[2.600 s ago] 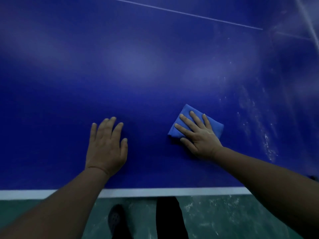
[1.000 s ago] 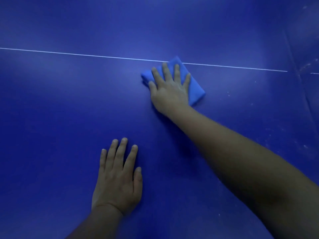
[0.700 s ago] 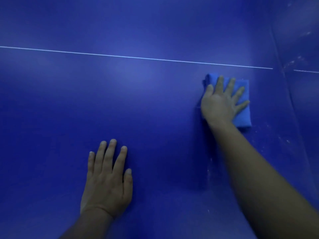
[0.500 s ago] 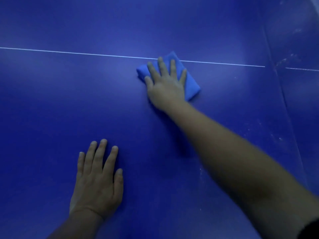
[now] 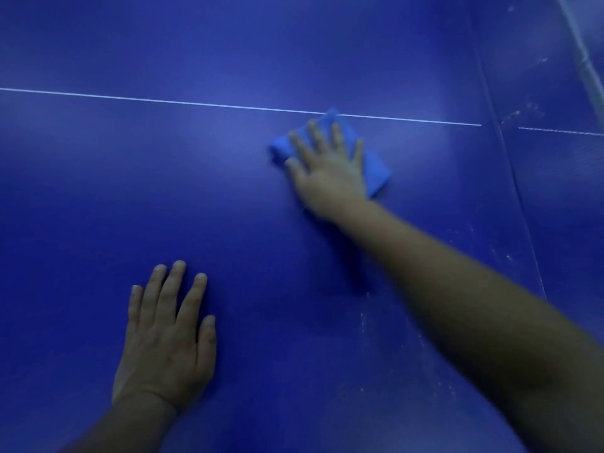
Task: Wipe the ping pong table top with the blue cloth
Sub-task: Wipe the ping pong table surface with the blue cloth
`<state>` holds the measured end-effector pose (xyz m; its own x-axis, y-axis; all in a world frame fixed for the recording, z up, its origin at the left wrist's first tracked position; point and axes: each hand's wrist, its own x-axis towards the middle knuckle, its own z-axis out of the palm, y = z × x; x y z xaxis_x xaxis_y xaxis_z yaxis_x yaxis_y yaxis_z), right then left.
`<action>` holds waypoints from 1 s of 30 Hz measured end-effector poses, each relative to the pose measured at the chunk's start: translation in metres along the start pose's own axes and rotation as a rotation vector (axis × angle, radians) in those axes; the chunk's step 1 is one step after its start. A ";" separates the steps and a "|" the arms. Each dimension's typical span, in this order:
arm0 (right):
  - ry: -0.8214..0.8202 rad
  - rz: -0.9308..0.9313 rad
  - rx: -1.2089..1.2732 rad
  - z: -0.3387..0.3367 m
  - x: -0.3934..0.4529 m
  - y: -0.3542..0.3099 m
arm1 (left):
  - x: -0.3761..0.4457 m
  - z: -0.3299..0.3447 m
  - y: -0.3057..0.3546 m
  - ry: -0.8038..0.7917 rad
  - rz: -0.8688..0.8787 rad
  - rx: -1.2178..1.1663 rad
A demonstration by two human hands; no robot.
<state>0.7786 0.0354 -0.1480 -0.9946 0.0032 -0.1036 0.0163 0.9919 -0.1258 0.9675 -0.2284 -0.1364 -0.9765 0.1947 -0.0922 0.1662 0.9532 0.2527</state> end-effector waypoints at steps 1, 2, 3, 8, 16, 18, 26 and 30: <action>0.009 0.080 -0.005 -0.009 0.017 0.030 | 0.000 0.000 0.000 -0.003 0.002 -0.001; 0.006 0.154 -0.004 -0.018 0.027 0.060 | 0.000 -0.001 0.000 -0.004 0.004 -0.005; -0.001 0.201 0.008 -0.024 0.029 0.085 | 0.000 -0.001 0.000 -0.004 0.006 -0.008; -0.030 -0.297 -0.075 -0.009 -0.096 0.082 | 0.000 0.000 -0.002 0.004 0.015 -0.019; -0.046 -0.359 -0.114 -0.021 -0.065 0.107 | -0.001 0.002 -0.003 0.013 0.011 -0.009; -0.024 -0.013 -0.027 -0.031 -0.027 0.111 | -0.002 0.003 -0.003 0.011 0.002 -0.010; -0.119 -0.906 -0.079 0.016 -0.255 0.054 | -0.003 0.002 -0.002 0.025 0.000 -0.031; -0.043 -0.693 -0.104 -0.006 -0.169 0.091 | -0.003 0.002 -0.001 0.032 0.008 -0.033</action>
<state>0.9475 0.1256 -0.1358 -0.7676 -0.6368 -0.0733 -0.6317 0.7709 -0.0818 0.9703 -0.2296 -0.1379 -0.9791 0.1944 -0.0589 0.1701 0.9433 0.2851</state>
